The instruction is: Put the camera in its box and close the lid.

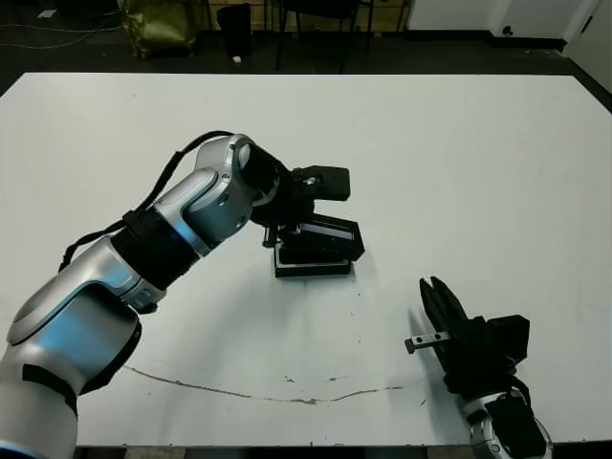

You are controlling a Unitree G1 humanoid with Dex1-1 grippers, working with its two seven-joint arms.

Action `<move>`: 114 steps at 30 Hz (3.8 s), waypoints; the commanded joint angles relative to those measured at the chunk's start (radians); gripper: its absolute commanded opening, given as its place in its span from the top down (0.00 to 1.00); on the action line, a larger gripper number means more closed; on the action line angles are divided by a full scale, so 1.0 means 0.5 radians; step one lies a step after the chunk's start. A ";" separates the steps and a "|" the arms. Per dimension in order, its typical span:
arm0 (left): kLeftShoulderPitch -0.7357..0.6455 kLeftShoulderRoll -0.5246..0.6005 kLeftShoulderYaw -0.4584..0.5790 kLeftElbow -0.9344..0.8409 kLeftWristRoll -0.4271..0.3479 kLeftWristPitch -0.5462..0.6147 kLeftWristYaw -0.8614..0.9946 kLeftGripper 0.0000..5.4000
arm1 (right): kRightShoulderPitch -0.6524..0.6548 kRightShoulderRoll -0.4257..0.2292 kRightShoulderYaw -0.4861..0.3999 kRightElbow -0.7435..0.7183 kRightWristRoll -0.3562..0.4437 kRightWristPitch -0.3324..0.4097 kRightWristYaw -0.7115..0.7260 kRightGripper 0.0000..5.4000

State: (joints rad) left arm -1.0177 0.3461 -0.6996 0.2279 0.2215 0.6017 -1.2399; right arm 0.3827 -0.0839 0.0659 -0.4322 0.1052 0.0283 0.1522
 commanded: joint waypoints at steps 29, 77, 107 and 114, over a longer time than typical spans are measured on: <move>0.111 0.069 -0.088 -0.091 0.095 0.004 -0.041 0.65 | 0.049 0.009 0.001 -0.027 -0.002 0.085 -0.025 1.00; 0.205 0.109 -0.282 -0.283 0.197 0.163 -0.104 0.68 | 0.085 0.020 0.024 -0.079 0.003 0.135 -0.051 1.00; 0.262 0.116 -0.380 -0.069 0.297 -0.013 -0.176 0.64 | 0.096 0.025 0.025 -0.031 0.047 0.076 -0.021 1.00; 0.240 0.145 -0.431 -0.043 0.374 -0.274 -0.227 0.34 | 0.093 0.024 0.030 -0.029 0.029 0.071 -0.035 1.00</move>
State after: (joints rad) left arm -0.9638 0.3950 -0.8596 0.1789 0.4113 0.4845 -1.3028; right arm 0.4163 -0.0687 0.0848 -0.4619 0.1228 0.0605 0.1357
